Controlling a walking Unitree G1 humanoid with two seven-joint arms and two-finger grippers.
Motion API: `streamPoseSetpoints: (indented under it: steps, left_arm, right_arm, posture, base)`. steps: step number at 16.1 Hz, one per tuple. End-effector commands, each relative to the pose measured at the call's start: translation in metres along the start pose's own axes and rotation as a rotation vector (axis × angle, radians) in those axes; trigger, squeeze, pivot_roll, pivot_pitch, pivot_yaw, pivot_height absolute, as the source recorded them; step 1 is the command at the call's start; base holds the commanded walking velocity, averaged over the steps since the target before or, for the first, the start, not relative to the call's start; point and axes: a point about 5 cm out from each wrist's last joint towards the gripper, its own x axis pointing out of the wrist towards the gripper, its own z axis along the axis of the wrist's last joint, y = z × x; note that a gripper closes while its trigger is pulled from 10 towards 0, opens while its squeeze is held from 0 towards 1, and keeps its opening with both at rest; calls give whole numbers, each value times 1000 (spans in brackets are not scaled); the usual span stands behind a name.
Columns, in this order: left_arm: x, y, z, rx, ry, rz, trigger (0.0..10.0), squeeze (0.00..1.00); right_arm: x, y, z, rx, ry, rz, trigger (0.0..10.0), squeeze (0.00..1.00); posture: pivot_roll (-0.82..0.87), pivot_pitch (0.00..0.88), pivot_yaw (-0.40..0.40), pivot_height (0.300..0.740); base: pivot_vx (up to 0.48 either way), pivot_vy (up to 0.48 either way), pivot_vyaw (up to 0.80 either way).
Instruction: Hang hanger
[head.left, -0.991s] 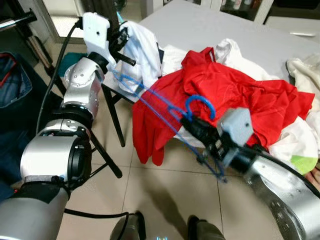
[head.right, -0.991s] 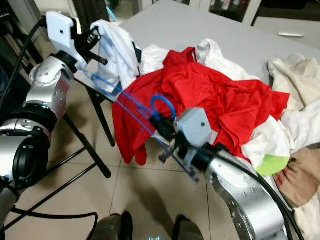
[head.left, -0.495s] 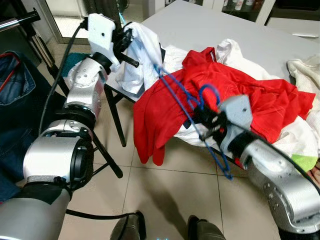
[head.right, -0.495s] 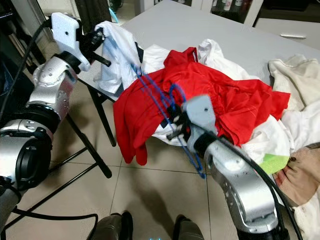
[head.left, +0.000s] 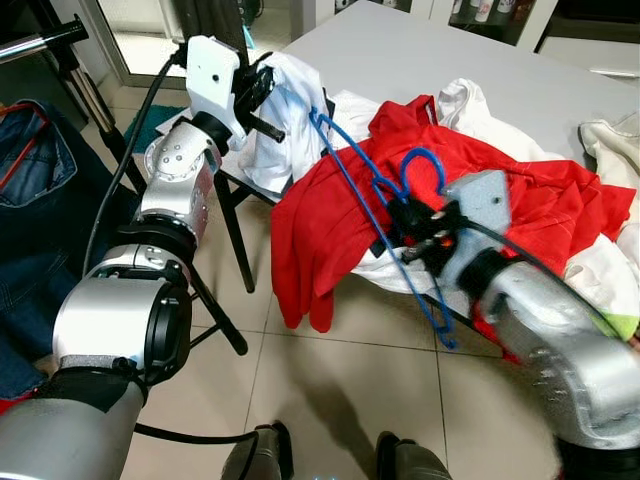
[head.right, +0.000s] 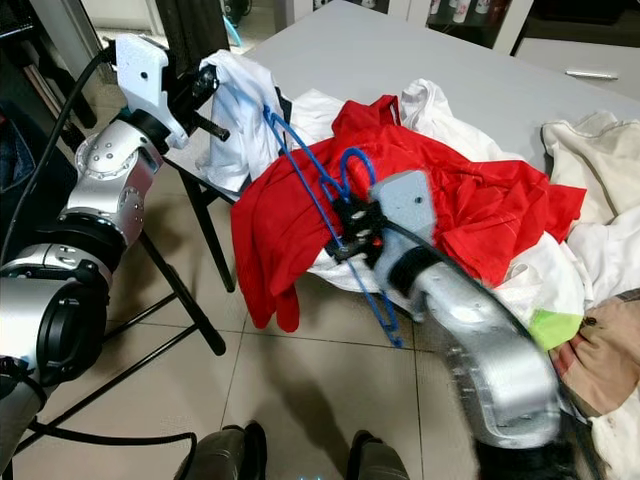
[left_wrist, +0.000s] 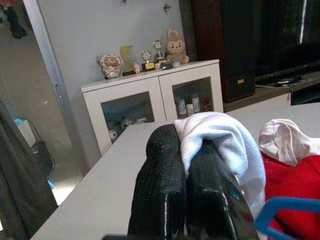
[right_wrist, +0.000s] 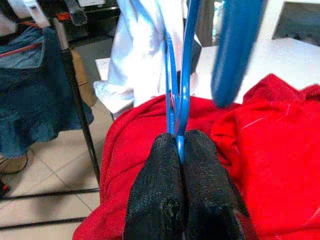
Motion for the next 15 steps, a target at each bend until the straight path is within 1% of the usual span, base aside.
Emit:
streamPoseSetpoints:
  steps: [1,2,4,6,7,8,10,11,13,15]
  left_arm:
    - [1,1,4,28,-16,-4,0,0]
    - [0,1,3,26,-14,-2,0,0]
    - [0,-1,2,23,-11,-1,0,0]
    - [1,-3,1,17,-9,-2,0,0]
    - [2,-4,1,15,-9,-4,0,0]
    - [2,-5,1,13,-10,-5,0,0]
    - [3,-6,1,13,-13,-9,0,0]
    - [3,-6,1,13,-14,-10,0,0]
    - [2,-6,1,16,-15,-12,0,0]
    - [1,-5,0,19,-13,-11,0,0]
  right_arm:
    - [-10,-1,2,-13,10,51,10000,0]
    - [-20,-2,1,-42,36,101,10000,0]
    - [-33,-5,3,-69,52,147,10000,0]
    - [-39,-8,7,-89,56,174,10000,0]
    - [-39,-5,10,-83,43,197,10000,0]
    - [-36,2,13,-64,19,222,10000,0]
    - [-24,14,13,-33,6,246,10000,0]
    - [-20,15,12,-25,10,239,10000,0]
    - [-7,13,7,10,36,170,10000,0]
    - [-1,11,1,17,80,118,10000,0]
  posture:
    - [-16,101,71,740]
    - [-23,98,72,740]
    - [-35,97,72,740]
    - [-42,97,72,740]
    - [-42,97,72,740]
    - [-41,97,72,740]
    - [-38,96,71,740]
    - [-38,96,71,740]
    - [-27,98,70,740]
    - [-20,100,69,740]
  base:
    - [0,0,0]
    - [0,0,0]
    - [0,0,0]
    - [0,0,0]
    - [0,0,0]
    - [0,0,0]
    - [0,0,0]
    - [0,0,0]
    - [0,0,0]
    - [0,0,0]
